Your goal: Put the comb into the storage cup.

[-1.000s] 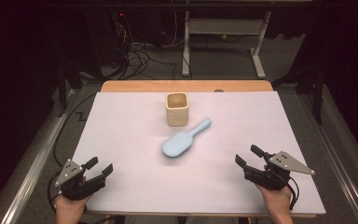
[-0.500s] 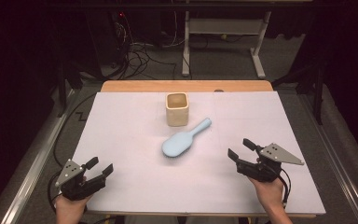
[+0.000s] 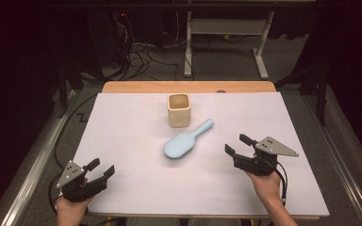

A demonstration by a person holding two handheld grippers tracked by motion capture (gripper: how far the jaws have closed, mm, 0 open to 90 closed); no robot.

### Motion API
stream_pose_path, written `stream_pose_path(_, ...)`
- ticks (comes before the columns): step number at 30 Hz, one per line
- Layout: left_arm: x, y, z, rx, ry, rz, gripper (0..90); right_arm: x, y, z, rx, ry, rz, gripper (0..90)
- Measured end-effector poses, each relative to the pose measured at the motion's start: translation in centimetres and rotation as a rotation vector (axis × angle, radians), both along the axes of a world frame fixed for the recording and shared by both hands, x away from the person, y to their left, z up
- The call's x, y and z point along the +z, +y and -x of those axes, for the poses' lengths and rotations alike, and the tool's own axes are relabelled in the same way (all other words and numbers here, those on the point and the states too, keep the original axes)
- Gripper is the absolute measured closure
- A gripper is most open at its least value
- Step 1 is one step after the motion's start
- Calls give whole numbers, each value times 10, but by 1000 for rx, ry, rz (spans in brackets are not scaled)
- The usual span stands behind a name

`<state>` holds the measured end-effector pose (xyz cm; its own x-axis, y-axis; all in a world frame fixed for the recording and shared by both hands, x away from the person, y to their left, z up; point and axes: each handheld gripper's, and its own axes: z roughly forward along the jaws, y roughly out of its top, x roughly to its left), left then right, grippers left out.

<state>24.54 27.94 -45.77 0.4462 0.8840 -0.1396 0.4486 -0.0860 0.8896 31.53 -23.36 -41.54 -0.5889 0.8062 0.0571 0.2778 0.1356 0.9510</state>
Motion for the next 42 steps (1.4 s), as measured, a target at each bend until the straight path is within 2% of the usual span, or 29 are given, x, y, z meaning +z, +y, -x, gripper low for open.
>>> stream_pose_path(10,0,0,0,-2,1,-2,339,5,6,-17,-6,17,-18,321)
stream_pose_path(15,0,0,0,-4,1,-4,339,7,12,-28,-8,41,-2,320)
stream_pose_path(19,0,0,0,-3,1,-2,338,10,16,-37,-9,52,-8,333)
stream_pose_path(26,0,-1,-1,-9,2,0,339,12,23,-49,-3,70,41,379)
stream_pose_path(29,0,-1,-1,-10,2,-2,338,15,24,-55,-10,93,41,386)
stream_pose_path(37,-1,-1,-1,-13,5,0,339,16,32,-73,-21,115,27,379)
stream_pose_path(42,0,-1,-1,-13,4,2,339,17,40,-83,-21,142,41,378)
